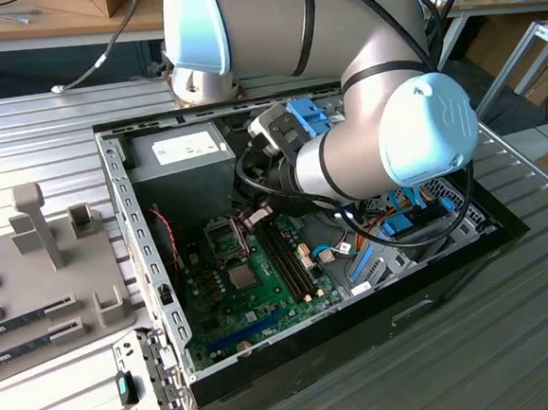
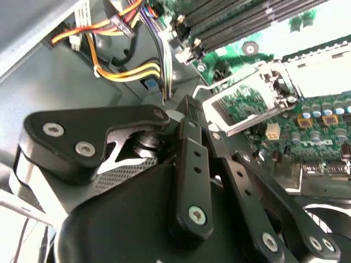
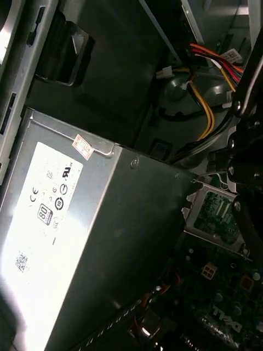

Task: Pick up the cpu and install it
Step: 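Close the cpu cover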

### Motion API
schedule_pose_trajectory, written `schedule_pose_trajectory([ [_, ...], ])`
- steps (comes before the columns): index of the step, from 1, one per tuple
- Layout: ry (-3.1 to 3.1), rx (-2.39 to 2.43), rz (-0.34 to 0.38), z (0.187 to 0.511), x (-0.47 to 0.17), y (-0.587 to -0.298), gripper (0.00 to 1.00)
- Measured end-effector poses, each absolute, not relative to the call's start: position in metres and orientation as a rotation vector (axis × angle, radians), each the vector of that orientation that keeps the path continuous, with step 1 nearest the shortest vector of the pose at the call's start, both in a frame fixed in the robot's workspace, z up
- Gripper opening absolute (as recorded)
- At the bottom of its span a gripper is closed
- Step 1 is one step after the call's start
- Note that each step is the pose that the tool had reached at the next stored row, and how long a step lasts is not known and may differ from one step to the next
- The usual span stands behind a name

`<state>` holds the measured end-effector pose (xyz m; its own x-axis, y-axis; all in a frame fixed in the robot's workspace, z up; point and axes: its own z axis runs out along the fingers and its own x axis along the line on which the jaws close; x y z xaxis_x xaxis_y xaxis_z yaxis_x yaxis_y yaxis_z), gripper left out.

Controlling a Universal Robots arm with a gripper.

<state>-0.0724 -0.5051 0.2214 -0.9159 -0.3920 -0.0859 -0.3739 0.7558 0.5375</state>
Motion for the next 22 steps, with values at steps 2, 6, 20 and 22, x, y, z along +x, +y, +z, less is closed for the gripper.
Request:
schedule_pose_trajectory([
  [2, -2.91, 0.644, -0.88, 0.22, -0.072, -0.502, 0.11],
  [6, -2.906, 0.663, -0.857, 0.214, -0.071, -0.496, 0.11],
  [20, -2.937, 0.651, -0.527, 0.212, -0.066, -0.47, 0.11],
  [22, -2.94, 0.649, -0.497, 0.212, -0.066, -0.463, 0.11],
])
